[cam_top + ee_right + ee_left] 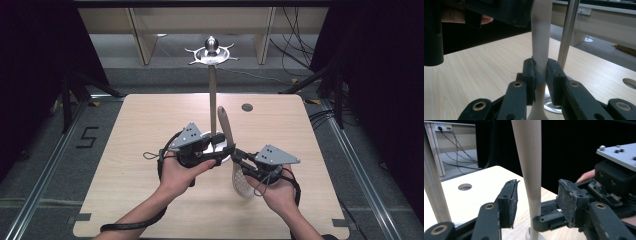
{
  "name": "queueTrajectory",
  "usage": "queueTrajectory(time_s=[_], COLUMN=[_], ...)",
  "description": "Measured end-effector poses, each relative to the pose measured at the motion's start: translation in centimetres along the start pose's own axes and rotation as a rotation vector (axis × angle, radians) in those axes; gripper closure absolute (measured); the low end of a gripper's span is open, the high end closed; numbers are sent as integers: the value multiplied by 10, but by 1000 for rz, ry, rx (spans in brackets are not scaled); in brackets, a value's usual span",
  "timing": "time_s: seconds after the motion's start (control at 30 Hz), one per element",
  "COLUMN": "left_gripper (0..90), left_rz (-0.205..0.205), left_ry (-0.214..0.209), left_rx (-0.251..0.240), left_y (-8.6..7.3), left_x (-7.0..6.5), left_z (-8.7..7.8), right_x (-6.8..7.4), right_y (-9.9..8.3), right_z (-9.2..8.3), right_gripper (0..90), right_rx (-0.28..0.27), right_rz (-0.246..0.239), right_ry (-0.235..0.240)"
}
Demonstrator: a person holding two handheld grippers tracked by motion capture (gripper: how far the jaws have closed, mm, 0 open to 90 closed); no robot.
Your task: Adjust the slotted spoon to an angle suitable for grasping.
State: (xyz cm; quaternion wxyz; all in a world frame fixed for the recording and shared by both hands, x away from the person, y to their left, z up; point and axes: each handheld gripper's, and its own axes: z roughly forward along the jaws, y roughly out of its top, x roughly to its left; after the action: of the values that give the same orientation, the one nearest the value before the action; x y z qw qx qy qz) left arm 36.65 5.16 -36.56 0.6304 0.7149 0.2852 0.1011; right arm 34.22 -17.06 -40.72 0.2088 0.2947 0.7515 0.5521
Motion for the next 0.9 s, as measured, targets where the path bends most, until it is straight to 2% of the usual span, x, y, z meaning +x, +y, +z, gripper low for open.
queueTrajectory(time_s=[0.03, 0.1, 0.17, 0.23, 0.27, 0.33, 0.37, 0.43, 0.47, 0.5, 0.53, 0.57, 0.6, 0.63, 0.7, 0.73, 0.77, 0.8, 0.83, 0.87, 0.9], left_gripper=[532, 547, 628, 659, 723, 738, 738, 747, 750, 751, 752, 752, 753, 753, 753, 754, 755, 755, 755, 755, 755], left_rz=[-2, 6, 16, 19, 20, 9, 7, 33, 49, 67, 88, 110, 121, 126, 145, 160, 160, 165, 182, 186, 178], left_ry=[0, -2, 21, 25, 30, 23, 15, 20, 20, 23, 27, 28, 37, 38, 28, 28, 28, 24, 23, 25, 31], left_rx=[-3, -4, -7, -6, -7, -1, 2, 14, 20, 25, 31, 36, 41, 46, 56, 59, 59, 57, 60, 60, 58], left_y=[1, 1, 1, 1, 1, 1, 2, 3, 5, 6, 8, 9, 12, 13, 17, 20, 20, 22, 24, 26, 26], left_x=[0, 0, 0, 0, 0, 1, 1, -1, -2, -2, -1, 0, 2, 3, 7, 10, 10, 13, 15, 18, 19], left_z=[2, 4, 6, 6, 6, 6, 7, 7, 7, 7, 6, 5, 4, 3, 0, -3, -3, -5, -7, -10, -12], right_x=[-2, -2, -1, 1, 2, 2, 2, 3, 5, 5, 6, 6, 7, 8, 7, 4, 4, 4, 2, -5, -5], right_y=[0, 0, -1, -1, -1, -2, -2, -2, 0, 1, 2, 2, 3, 4, 5, 3, 2, 2, 0, -3, -3], right_z=[2, 2, 2, 3, 3, 4, 3, 4, 4, 2, 2, 2, 0, -3, -8, -14, -15, -15, -19, -25, -25], right_gripper=[787, 787, 787, 787, 785, 785, 783, 775, 704, 664, 620, 620, 582, 554, 530, 513, 511, 511, 507, 505, 505], right_rx=[1, -2, -9, -8, 2, -10, -15, -3, -10, -8, -8, -8, -4, 12, 8, 15, 16, 16, 21, 18, 18], right_rz=[-29, -41, -66, -49, -44, -52, -66, -70, -77, -98, -112, -112, -120, -129, -167, -161, -139, -139, -125, -116, -116], right_ry=[9, 2, -11, -13, 0, 0, -33, -23, -14, -34, -33, -33, -48, -42, -57, -61, -61, -61, -59, -87, -87])
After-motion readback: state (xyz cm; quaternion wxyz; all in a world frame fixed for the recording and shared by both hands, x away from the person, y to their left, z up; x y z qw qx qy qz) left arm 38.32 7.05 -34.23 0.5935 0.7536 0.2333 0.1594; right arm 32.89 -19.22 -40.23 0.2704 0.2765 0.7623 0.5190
